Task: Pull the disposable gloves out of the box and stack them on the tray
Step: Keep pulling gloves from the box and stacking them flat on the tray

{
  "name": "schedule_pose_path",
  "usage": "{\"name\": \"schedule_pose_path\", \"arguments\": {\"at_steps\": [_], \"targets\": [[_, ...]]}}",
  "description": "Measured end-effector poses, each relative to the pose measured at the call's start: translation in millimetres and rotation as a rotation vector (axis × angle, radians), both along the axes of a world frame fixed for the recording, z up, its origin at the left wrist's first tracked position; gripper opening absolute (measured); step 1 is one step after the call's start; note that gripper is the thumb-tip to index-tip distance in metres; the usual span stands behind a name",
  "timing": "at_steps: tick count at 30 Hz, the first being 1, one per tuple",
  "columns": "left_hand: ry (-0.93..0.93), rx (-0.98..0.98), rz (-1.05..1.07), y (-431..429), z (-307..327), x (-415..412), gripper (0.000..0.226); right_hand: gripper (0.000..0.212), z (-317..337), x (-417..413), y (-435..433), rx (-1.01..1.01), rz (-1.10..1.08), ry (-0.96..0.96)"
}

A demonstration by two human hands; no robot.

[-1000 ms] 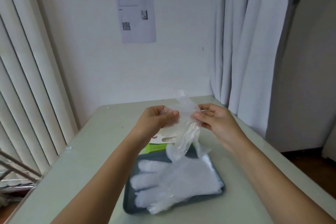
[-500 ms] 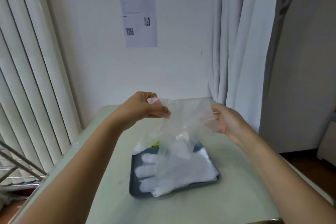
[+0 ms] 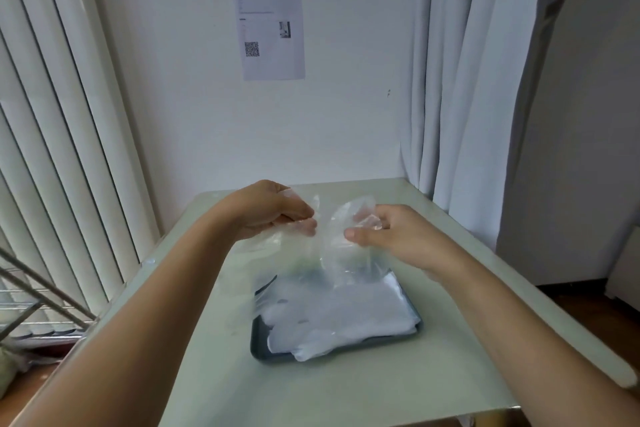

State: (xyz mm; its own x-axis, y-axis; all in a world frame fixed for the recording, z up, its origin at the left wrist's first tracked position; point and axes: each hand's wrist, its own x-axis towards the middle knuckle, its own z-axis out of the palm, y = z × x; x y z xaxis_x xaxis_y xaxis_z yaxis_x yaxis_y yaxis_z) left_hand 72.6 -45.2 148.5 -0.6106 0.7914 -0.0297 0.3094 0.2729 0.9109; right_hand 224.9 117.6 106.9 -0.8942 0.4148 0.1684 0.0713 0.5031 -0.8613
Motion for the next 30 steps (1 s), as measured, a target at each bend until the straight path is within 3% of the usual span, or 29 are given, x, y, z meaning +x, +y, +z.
{"name": "schedule_pose_path", "arguments": {"at_steps": [1,2,5,8,10,14,18,22,26,30], "targets": [[-0.028,0.016,-0.002,1,-2,-1,0.007,0.020,-6,-5,-2,-0.042,-0.048,0.082],[-0.073,0.023,0.014,3,-5,-2,0.011,0.013,-10,-10,-3,-0.066,-0.083,0.160],[-0.272,-0.074,0.043,4,-20,-12,0.049,0.019,-14,-17,-4,-0.069,-0.185,0.250],[-0.293,-0.253,-0.122,-1,-43,-21,0.089,0.021,-14,-17,2,0.000,-0.219,0.183],[-0.279,-0.263,-0.249,-1,-62,-24,0.080,0.022,-15,-19,9,0.021,-0.231,0.159],[-0.298,-0.161,-0.321,5,-96,-19,0.031,0.022,-17,-25,18,0.008,-0.247,0.151],[-0.488,-0.097,-0.152,11,-107,-26,0.039,0.022,-22,-30,25,0.001,-0.235,0.062],[-0.661,-0.155,-0.073,11,-108,-36,0.028,0.024,-42,-34,38,0.097,-0.204,-0.205],[-0.467,-0.301,-0.008,13,-114,-47,0.010,0.026,-71,-40,51,0.191,-0.227,-0.348],[-0.222,-0.489,0.075,19,-136,-58,0.019,0.031,-106,-48,55,0.347,-0.222,-0.510]]}}
